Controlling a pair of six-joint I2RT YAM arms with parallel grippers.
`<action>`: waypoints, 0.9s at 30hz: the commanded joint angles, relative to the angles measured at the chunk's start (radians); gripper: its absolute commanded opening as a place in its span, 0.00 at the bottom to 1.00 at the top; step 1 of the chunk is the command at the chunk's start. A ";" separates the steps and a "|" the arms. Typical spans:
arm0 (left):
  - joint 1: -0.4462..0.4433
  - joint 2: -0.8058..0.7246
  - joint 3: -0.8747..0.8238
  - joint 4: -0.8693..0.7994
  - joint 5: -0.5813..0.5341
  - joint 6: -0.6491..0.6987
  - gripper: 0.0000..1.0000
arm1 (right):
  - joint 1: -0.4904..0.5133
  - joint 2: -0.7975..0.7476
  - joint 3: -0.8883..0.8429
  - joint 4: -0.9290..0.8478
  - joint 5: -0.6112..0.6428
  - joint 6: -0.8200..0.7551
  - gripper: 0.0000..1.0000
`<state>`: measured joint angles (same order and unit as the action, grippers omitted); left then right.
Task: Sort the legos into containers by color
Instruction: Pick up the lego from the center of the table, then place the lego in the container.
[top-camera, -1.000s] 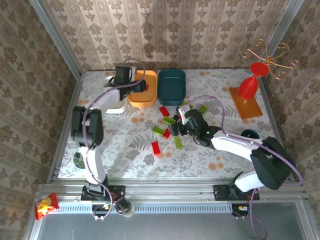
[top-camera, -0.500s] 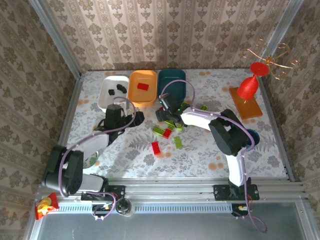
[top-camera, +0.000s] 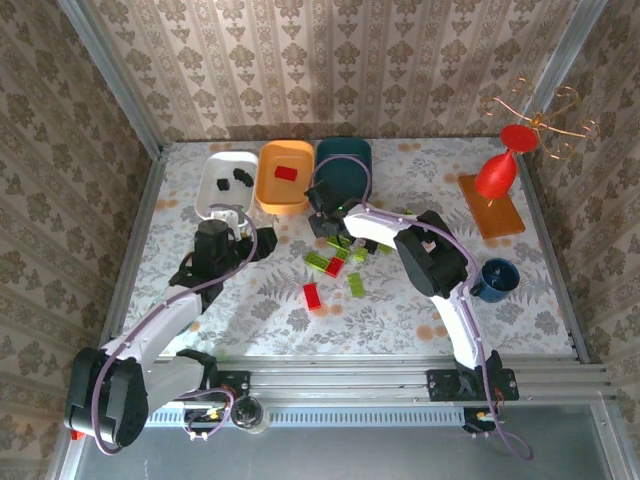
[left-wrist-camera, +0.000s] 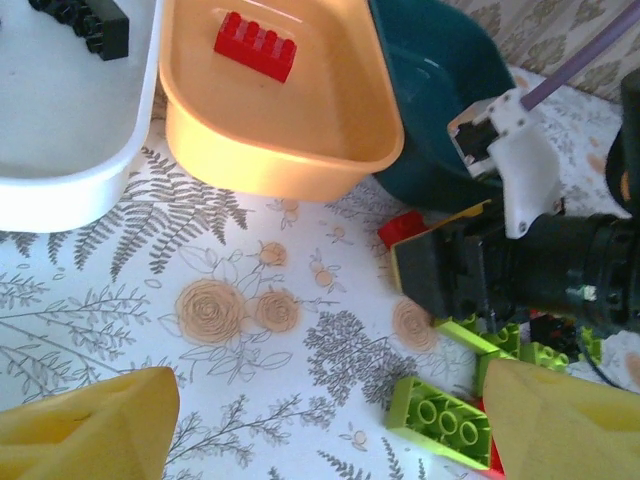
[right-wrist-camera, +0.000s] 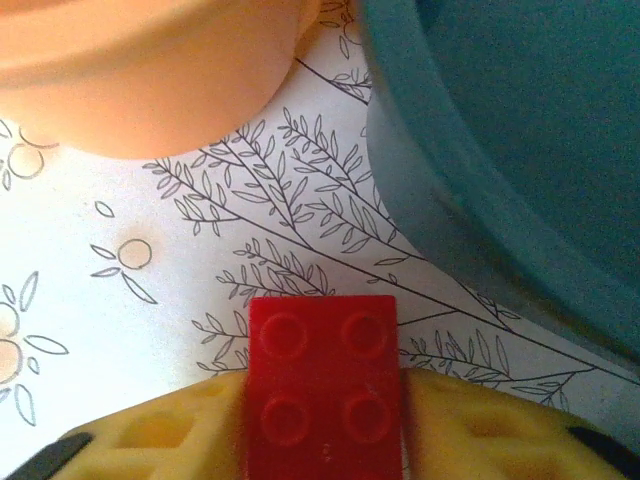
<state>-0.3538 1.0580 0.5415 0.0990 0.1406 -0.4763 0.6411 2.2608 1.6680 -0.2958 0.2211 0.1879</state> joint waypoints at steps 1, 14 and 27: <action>-0.001 -0.011 0.001 -0.026 -0.018 0.057 0.81 | 0.000 0.023 0.031 -0.032 -0.060 -0.024 0.37; 0.081 -0.058 -0.060 0.012 0.003 0.074 0.85 | 0.006 -0.282 -0.138 0.222 -0.407 0.030 0.30; 0.080 -0.086 -0.063 0.004 0.028 0.081 0.85 | -0.025 0.146 0.445 0.152 -0.258 0.046 0.31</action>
<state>-0.2794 0.9962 0.4885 0.0971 0.1539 -0.4213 0.6235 2.3009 2.0018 -0.0914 -0.0818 0.2138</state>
